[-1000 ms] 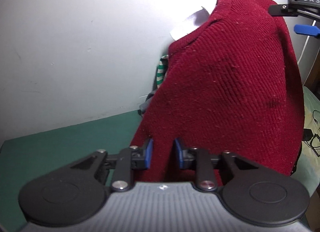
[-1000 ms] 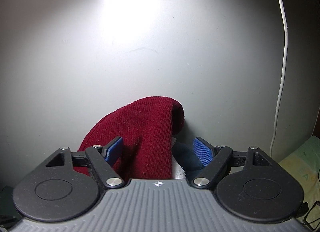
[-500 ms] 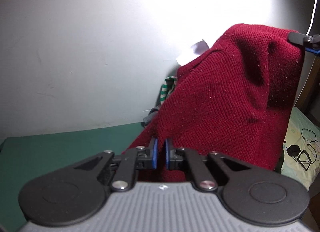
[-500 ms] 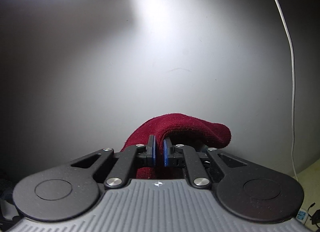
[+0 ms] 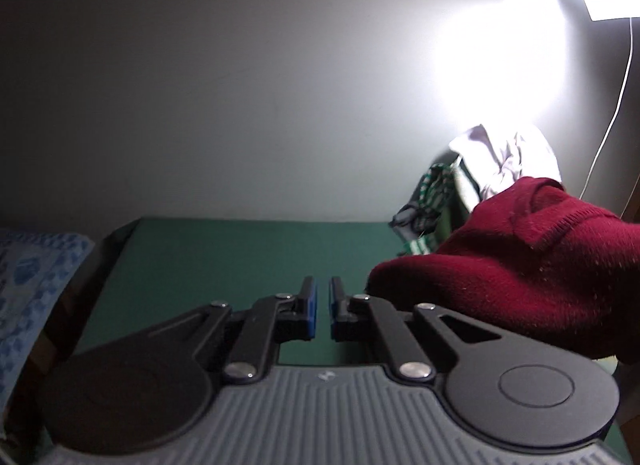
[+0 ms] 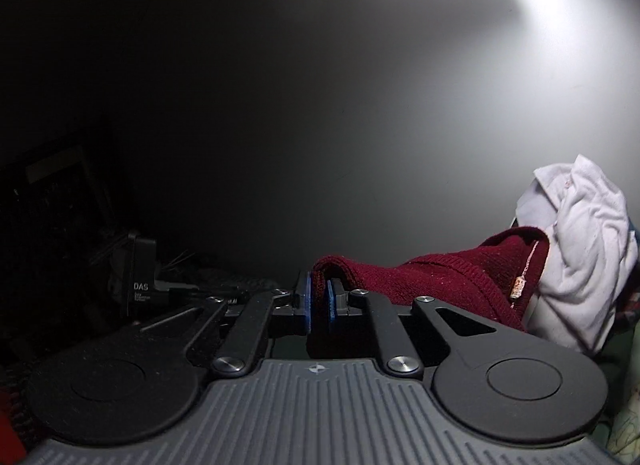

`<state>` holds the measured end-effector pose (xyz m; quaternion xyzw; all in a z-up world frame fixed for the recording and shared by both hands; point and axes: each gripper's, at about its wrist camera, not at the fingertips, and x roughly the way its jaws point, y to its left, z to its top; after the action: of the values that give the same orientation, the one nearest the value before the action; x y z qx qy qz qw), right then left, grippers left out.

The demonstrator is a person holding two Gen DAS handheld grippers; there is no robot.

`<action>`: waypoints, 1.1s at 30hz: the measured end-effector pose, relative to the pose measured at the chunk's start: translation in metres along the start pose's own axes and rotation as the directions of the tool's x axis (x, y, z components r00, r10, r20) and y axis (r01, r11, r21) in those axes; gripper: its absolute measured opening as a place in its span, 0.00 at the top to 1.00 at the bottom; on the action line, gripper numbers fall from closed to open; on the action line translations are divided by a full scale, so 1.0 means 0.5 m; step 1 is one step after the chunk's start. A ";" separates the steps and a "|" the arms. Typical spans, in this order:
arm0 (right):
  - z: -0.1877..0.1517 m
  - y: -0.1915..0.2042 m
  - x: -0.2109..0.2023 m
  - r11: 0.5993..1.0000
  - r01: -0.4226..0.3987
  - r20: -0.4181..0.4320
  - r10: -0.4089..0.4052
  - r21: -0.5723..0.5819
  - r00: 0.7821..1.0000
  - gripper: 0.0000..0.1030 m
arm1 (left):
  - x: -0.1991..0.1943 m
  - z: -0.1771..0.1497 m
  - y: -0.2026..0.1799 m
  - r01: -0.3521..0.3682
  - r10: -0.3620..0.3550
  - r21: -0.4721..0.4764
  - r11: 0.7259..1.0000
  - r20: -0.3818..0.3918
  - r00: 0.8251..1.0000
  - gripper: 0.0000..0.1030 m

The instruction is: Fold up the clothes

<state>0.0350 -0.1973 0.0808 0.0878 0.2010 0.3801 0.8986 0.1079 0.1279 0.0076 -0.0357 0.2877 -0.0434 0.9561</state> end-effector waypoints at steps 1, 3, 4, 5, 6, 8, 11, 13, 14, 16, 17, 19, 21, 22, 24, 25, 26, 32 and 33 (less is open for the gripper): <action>-0.033 0.025 0.004 1.000 -0.018 -0.050 0.019 0.004 0.999 0.92 | -0.009 -0.025 0.018 -0.004 0.004 -0.004 1.000 -0.026 1.000 0.97; -0.110 0.066 0.013 0.999 -0.024 -0.173 0.029 0.027 0.984 0.92 | -0.010 -0.071 0.063 -0.008 0.007 -0.016 1.000 -0.080 0.997 0.97; -0.150 0.082 0.018 0.999 -0.014 -0.241 0.024 0.040 0.970 0.92 | -0.002 -0.091 0.089 -0.009 0.007 -0.023 1.000 -0.109 0.994 0.97; -0.191 0.096 0.023 0.999 0.005 -0.309 0.010 0.047 0.951 0.92 | -0.004 -0.099 0.088 -0.004 0.002 -0.015 1.000 -0.115 0.993 0.96; -0.233 0.110 0.029 0.998 0.024 -0.376 -0.002 0.054 0.927 0.92 | -0.006 -0.108 0.086 0.002 -0.003 -0.008 1.000 -0.121 0.993 0.96; -0.302 0.133 0.040 0.996 0.075 -0.497 -0.043 0.044 0.867 0.92 | -0.011 -0.125 0.083 0.014 -0.013 0.007 1.000 -0.134 0.991 0.96; -0.351 0.158 0.047 0.990 0.143 -0.614 -0.110 0.005 0.782 0.91 | -0.018 -0.150 0.078 0.032 -0.028 0.029 0.999 -0.154 0.988 0.79; -0.318 0.140 0.043 0.979 0.201 -0.566 -0.162 0.007 0.808 0.80 | -0.023 -0.166 0.075 0.045 -0.037 0.044 0.998 -0.167 0.985 0.70; -0.289 0.120 0.041 0.971 0.240 -0.505 -0.199 0.017 0.840 0.63 | -0.025 -0.175 0.073 0.051 -0.041 0.051 0.997 -0.174 0.984 0.70; -0.237 0.090 0.041 0.943 0.332 -0.356 -0.298 0.038 0.886 0.36 | -0.030 -0.192 0.070 0.064 -0.050 0.066 0.996 -0.187 0.981 0.70; -0.218 0.073 0.052 0.921 0.386 -0.283 -0.357 0.052 0.890 0.28 | -0.032 -0.200 0.068 0.070 -0.055 0.073 0.995 -0.194 0.980 0.69; -0.199 0.041 0.081 0.881 0.466 -0.189 -0.445 0.086 0.875 0.27 | -0.037 -0.217 0.065 0.083 -0.064 0.087 0.993 -0.207 0.976 0.64; -0.193 0.022 0.107 0.878 0.466 -0.169 -0.446 0.109 0.879 0.27 | -0.052 -0.211 0.054 0.083 -0.061 0.114 0.990 -0.184 0.981 0.51; -0.190 0.012 0.121 0.877 0.466 -0.159 -0.446 0.120 0.881 0.28 | -0.061 -0.209 0.054 0.083 -0.061 0.121 0.989 -0.175 0.983 0.48; -0.185 -0.007 0.147 0.874 0.465 -0.139 -0.447 0.142 0.883 0.28 | -0.083 -0.207 0.061 0.079 -0.058 0.130 0.988 -0.157 0.986 0.41; -0.182 -0.016 0.160 0.872 0.464 -0.129 -0.448 0.154 0.885 0.29 | -0.096 -0.208 0.067 0.072 -0.051 0.137 0.988 -0.147 0.988 0.40; -0.179 -0.026 0.173 0.871 0.464 -0.119 -0.449 0.165 0.886 0.34 | -0.108 -0.209 0.076 0.063 -0.042 0.146 0.987 -0.138 0.990 0.38; -0.163 -0.067 0.249 0.873 0.438 -0.059 -0.436 0.215 0.898 0.93 | -0.169 -0.230 0.145 -0.012 0.030 0.145 0.989 -0.126 0.992 0.38; -0.163 -0.030 0.254 0.905 0.385 -0.054 -0.382 0.179 0.923 0.93 | -0.175 -0.231 0.157 -0.017 0.033 0.129 0.992 -0.128 0.991 0.38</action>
<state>0.0898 -0.1162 -0.0347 0.1270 0.2568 0.1763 0.9417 -0.0237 0.2102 -0.0479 0.0319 0.3463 -0.0520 0.9361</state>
